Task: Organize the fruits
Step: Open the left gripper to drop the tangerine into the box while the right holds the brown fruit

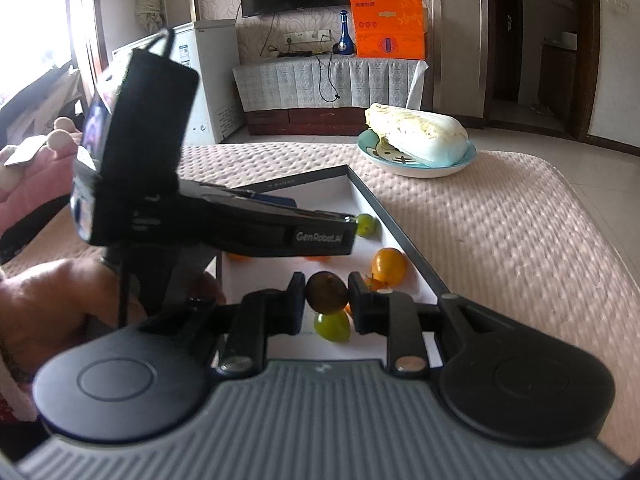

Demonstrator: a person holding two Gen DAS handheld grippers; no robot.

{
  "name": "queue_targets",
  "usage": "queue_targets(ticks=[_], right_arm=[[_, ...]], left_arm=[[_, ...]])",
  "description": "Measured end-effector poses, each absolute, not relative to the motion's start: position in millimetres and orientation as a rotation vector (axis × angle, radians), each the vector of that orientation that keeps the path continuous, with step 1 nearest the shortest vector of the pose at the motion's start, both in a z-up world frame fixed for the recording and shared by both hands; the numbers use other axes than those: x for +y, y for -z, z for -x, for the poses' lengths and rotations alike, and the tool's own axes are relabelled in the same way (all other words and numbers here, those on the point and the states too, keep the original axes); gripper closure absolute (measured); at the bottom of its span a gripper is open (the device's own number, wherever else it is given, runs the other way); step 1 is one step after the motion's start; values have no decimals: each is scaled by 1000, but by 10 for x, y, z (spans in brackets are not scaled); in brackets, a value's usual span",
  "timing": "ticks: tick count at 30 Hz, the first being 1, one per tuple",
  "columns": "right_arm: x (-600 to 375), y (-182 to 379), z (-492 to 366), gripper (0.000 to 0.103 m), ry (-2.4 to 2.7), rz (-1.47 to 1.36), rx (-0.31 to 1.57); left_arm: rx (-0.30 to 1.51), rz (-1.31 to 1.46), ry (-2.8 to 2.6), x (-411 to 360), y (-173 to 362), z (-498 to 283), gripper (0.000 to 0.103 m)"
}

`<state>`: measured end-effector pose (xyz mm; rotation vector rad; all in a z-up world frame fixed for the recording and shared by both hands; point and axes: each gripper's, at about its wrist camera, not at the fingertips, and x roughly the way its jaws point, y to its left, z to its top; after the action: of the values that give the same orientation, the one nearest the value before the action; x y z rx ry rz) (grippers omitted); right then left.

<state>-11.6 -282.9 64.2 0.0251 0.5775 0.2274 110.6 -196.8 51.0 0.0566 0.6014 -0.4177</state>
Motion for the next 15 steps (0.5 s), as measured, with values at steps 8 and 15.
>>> queue_targets(ticks=[8, 15], right_arm=[[-2823, -628, 40, 77, -198, -38, 578], [-2770, -613, -38, 77, -182, -44, 580]], left_arm=[[577, -49, 407, -1815, -588, -1054, 36], [549, -42, 405, -1660, -687, -961, 36]])
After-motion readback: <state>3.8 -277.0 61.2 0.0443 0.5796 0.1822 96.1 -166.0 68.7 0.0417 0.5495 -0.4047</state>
